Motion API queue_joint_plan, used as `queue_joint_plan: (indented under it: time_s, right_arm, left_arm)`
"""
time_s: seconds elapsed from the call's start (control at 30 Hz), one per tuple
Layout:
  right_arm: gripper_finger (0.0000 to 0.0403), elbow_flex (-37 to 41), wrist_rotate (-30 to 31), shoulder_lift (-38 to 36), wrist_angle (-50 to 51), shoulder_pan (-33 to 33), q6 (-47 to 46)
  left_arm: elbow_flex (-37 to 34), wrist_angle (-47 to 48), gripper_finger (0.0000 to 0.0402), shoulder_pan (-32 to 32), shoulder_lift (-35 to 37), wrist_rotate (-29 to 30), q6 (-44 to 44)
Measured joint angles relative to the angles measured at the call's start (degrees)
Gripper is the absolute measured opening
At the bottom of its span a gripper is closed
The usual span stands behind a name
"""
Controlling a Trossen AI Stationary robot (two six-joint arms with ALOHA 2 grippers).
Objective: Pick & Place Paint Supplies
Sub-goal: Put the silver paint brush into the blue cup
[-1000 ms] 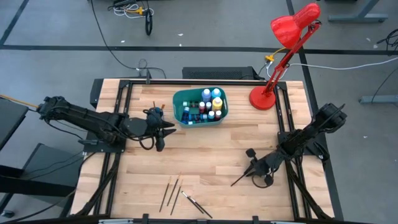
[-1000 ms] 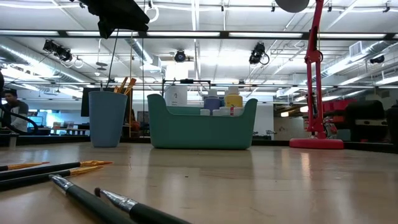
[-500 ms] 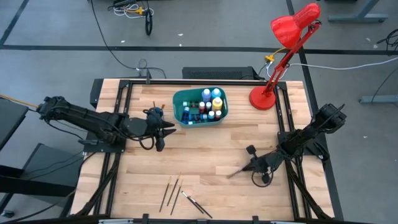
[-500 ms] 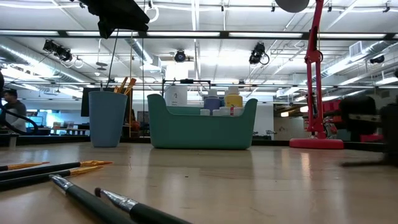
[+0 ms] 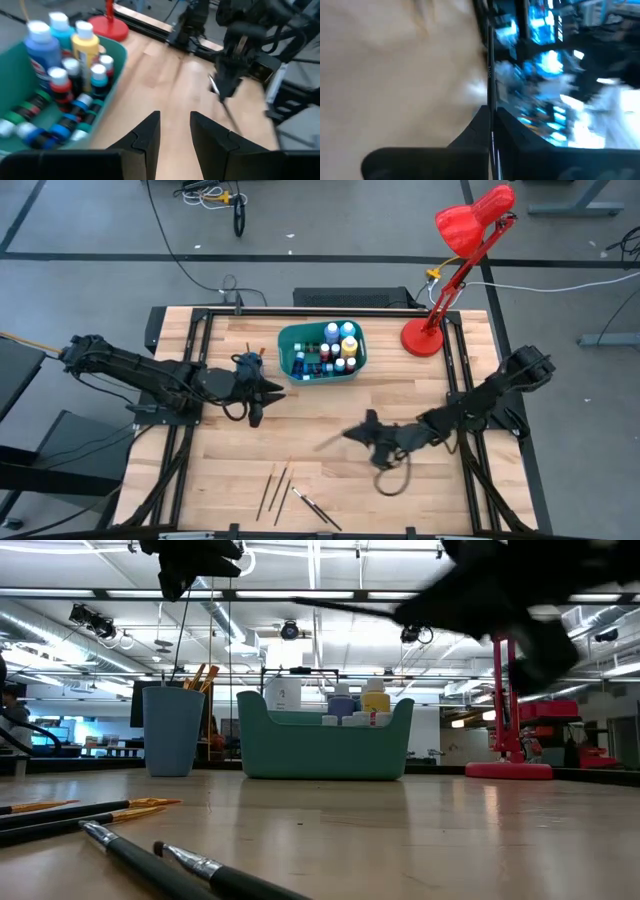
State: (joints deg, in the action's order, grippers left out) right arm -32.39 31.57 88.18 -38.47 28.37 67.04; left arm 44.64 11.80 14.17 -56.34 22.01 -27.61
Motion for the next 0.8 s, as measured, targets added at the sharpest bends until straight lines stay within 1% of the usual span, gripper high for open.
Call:
queue_joint_plan:
  time_s: [0.03,0.1,0.17,0.23,0.27,0.3,0.4,0.47,0.5,0.57,0.6,0.63,0.7,0.8]
  right_arm:
    - [0.0007,-3.26,1.90,-0.04,3.57,-1.07,3.56]
    - [0.0006,-9.42,2.77,-0.04,11.59,-3.21,6.72]
    - [0.0006,-14.55,-0.85,-0.05,18.43,-5.14,6.93]
    - [0.0006,-18.07,-6.31,-0.06,23.56,-6.48,7.58]
    - [0.0006,-19.23,-8.07,-0.04,25.28,-6.85,9.02]
    - [0.0006,-20.13,-8.20,-0.04,26.03,-7.10,11.32]
    - [0.0006,-21.63,-5.16,-0.07,25.47,-7.62,17.16]
    - [0.0006,-21.59,-4.26,-0.07,25.47,-7.89,17.83]
    - [0.0006,-21.51,-4.59,-0.07,26.06,-8.00,17.26]
    - [0.0006,-20.92,-7.48,-0.09,27.51,-8.02,16.09]
    - [0.0006,-20.49,-8.43,-0.09,28.40,-7.96,16.19]
    - [0.0007,-20.22,-8.54,-0.06,29.30,-7.85,16.50]
    - [0.0007,-20.03,-6.76,-0.04,30.07,-7.48,17.94]
    - [0.0007,-20.05,-4.11,-0.06,30.04,-7.50,18.70]
  left_arm:
    - [0.00,-0.17,0.0114,0.00,0.00,-0.86,-1.85]
    - [-0.02,-1.25,0.0114,0.00,0.00,-2.43,-7.53]
    - [-0.02,-2.71,0.0114,0.00,0.00,-3.02,-11.15]
    - [-0.02,-2.94,0.0114,0.00,0.00,-3.48,-11.38]
    - [-0.02,-2.75,0.0114,0.00,0.00,-3.79,-11.01]
    - [-0.02,-2.63,0.0114,0.00,0.00,-4.03,-10.97]
    - [-0.01,-3.31,0.0114,0.00,-1.13,-5.68,-12.11]
    - [-0.03,-3.74,0.0114,0.00,-2.74,-6.52,-12.23]
    - [-0.09,-4.10,0.0114,0.00,-4.00,-6.69,-12.29]
    - [0.13,-6.90,0.0114,-0.07,-7.31,-7.90,-12.87]
    - [0.02,-6.83,0.0114,-0.15,-8.91,-8.54,-13.75]
    - [-0.09,-7.58,0.0114,-0.44,-10.66,-9.50,-14.10]
    - [-0.01,-12.22,0.0114,-1.09,-14.34,-11.54,-15.39]
    - [0.58,-16.07,0.0114,-1.91,-18.77,-15.98,-16.77]
